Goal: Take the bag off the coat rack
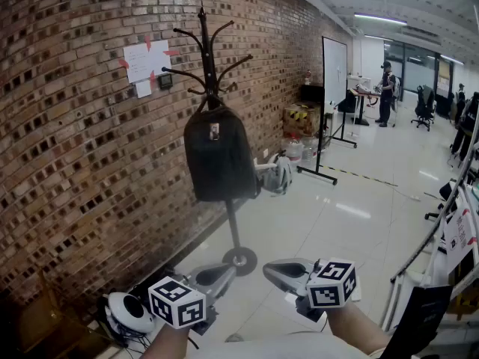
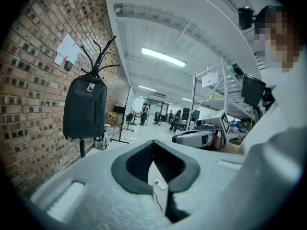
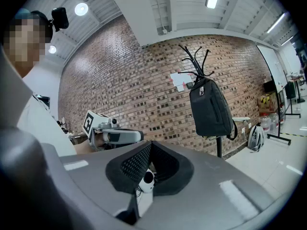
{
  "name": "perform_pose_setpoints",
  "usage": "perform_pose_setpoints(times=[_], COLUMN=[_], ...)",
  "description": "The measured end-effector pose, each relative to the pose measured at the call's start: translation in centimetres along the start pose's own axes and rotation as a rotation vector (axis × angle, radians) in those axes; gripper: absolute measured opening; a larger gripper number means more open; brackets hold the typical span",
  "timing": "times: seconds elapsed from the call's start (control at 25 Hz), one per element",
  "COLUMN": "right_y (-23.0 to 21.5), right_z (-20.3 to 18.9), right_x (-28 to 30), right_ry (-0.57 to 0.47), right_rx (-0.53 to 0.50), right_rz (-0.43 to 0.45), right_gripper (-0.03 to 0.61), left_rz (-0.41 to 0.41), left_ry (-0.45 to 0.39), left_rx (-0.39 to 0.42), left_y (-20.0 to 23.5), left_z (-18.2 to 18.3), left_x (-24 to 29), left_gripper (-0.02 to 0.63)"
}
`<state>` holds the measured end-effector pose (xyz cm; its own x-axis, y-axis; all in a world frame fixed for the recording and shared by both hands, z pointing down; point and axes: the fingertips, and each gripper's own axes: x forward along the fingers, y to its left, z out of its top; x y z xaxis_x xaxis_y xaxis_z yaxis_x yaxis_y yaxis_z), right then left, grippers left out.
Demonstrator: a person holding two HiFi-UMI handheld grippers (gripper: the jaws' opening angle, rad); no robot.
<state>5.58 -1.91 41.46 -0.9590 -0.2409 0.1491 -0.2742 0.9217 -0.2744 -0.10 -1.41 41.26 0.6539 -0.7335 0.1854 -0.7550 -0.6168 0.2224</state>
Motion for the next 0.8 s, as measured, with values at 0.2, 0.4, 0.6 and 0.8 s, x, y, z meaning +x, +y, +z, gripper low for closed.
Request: perform_pose_setpoints(times=[0.2,0.4,0.6,0.8], right_y=[-1.2,-3.3,-6.8,-11.4], right_z=[0.6,0.8,1.3,2.5], right_x=[0.8,2.3,5.8,10.3], right_ry=[0.003,0.016,0.021,0.034], right_rx=[-0.016,-0.026,-0.030,-0.024], right_rz=[-0.006,-0.002,-0.011,-0.011], right_gripper=[-0.002,-0.002,0.002,0.053], left_rz=[0.012,0.028,0.003,0.013], left_ry=[-0.014,-0.040,-0.087,-0.109], left_rx=[-0.002,0.007,0.032,0.010], left_y=[1.6,4.2,8.5,15.1], left_z=[0.8,1.5,2.4,3.8], left_x=[0.3,1.3,2.5,4.3], left_gripper=[0.002,0.002,0.002,0.041])
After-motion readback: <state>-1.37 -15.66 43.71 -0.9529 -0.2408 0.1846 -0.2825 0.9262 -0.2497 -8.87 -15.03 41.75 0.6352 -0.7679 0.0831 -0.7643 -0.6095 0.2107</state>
